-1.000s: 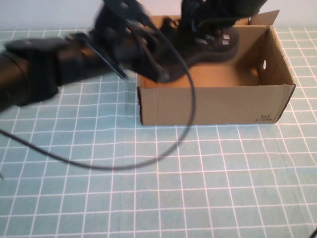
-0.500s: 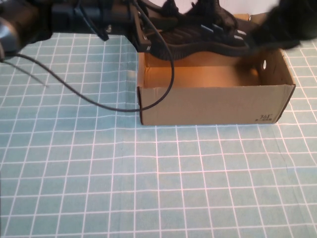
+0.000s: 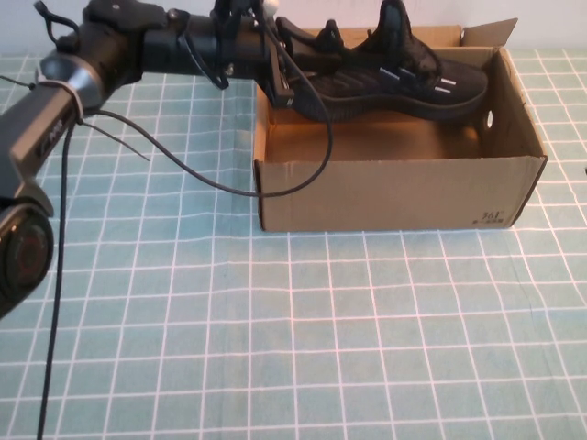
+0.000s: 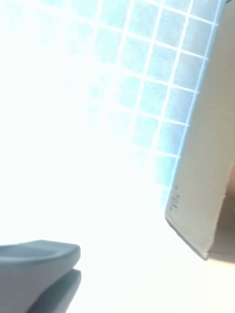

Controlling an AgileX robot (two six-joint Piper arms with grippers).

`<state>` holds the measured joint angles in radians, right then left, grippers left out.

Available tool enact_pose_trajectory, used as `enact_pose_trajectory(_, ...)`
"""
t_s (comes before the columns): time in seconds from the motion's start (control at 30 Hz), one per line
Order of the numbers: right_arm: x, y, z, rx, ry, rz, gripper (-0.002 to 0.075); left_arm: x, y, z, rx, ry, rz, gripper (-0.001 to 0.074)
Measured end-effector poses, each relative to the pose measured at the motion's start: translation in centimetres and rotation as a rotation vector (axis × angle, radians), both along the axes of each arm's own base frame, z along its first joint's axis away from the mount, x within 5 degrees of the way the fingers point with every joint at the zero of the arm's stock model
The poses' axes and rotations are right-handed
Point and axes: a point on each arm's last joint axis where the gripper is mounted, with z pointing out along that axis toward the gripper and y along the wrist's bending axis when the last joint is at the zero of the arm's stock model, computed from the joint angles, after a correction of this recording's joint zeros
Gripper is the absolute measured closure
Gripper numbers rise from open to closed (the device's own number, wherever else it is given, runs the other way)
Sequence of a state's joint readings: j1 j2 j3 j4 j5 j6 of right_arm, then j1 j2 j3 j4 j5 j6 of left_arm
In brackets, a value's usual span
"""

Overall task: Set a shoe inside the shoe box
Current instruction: Place the shoe in the shoe box

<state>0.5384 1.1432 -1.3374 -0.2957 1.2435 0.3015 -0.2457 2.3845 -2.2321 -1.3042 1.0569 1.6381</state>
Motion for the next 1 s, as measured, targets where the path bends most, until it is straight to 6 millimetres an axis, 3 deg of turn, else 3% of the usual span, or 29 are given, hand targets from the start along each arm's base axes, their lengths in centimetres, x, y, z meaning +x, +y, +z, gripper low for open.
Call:
enact_pose_trajectory(0.27, -0.2, -0.1, -1.8, 0.001, 0.025, -0.018, 0.0726, 0.1, -1.4, -1.3, 0.024, -0.036, -0.02, 0.0689)
enact_pose_trajectory(0.6, -0.2, 0.1, -2.5, 0.009, 0.036, -0.011, 0.0726, 0.8, -2.2, -3.6, 0.079, -0.074, 0.014, 0.069)
enact_pose_trajectory(1.0, -0.2, 0.3, -2.7, 0.027, 0.043, -0.004, 0.0726, 1.2, -2.3, -3.7, 0.096, -0.126, 0.051, 0.0691)
